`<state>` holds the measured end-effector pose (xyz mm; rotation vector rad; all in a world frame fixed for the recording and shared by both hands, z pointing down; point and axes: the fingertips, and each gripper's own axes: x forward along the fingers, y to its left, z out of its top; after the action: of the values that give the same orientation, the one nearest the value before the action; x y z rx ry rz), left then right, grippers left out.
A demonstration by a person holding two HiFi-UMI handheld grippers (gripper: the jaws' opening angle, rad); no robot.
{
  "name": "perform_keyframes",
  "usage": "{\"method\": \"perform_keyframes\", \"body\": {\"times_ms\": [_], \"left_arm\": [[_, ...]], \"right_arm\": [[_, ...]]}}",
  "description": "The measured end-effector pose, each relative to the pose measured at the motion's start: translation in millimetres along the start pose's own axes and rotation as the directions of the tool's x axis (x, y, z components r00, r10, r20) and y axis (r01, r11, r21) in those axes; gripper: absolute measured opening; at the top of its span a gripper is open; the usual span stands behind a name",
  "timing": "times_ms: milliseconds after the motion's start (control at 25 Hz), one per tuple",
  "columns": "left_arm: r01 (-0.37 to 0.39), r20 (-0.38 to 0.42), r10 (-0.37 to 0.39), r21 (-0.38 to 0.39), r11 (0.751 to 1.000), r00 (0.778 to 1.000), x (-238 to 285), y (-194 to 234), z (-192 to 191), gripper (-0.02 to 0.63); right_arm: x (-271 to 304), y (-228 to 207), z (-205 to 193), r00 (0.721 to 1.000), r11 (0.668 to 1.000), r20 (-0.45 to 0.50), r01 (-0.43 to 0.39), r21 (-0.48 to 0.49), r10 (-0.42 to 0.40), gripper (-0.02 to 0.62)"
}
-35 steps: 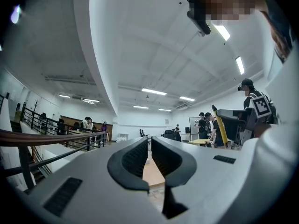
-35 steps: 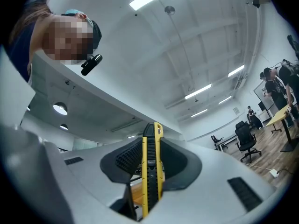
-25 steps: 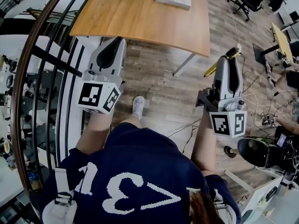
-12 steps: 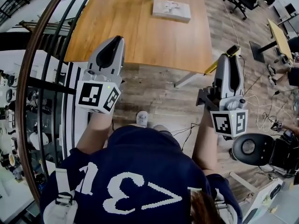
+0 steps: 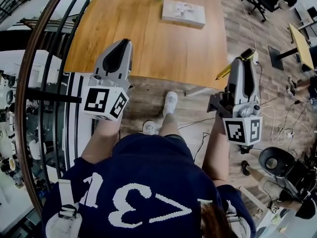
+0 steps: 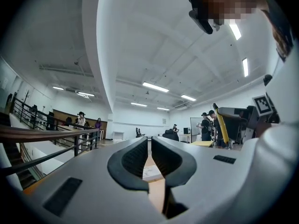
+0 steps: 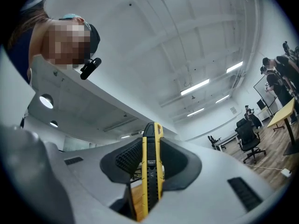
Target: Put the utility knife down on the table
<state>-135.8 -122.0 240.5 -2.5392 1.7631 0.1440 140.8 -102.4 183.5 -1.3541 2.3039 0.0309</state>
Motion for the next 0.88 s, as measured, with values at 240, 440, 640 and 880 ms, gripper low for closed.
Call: {"method": "perform_keyframes", "body": {"times_ms": [240,440,640,880], "left_arm": [[-0.068,-0.003,0.069,0.036,0.997,0.998,58,16,-9,0.035],[-0.124,0.013,0.124,0.051,0.991,0.992,114,21,-20,0.035],[-0.137,0.031,0.135,0.049,0.989,0.99,139,11,-46,0.028],[-0.171,0.055,0.169,0.027,0.985,0.984,142,0,-70,0.028]], "right_arm": [[61,-46,-24,0.998,0.997,-0.001,-0.063,0.039,0.063,0.126],[109,-97,-41,0.993,0.992,-0.009,-0.116,0.057,0.117,0.126],[127,-124,-65,0.983,0.982,-0.022,-0.179,0.056,0.181,0.126],[120,-137,-87,0.977,0.976,-0.042,-0.206,0.067,0.209,0.126]]}}
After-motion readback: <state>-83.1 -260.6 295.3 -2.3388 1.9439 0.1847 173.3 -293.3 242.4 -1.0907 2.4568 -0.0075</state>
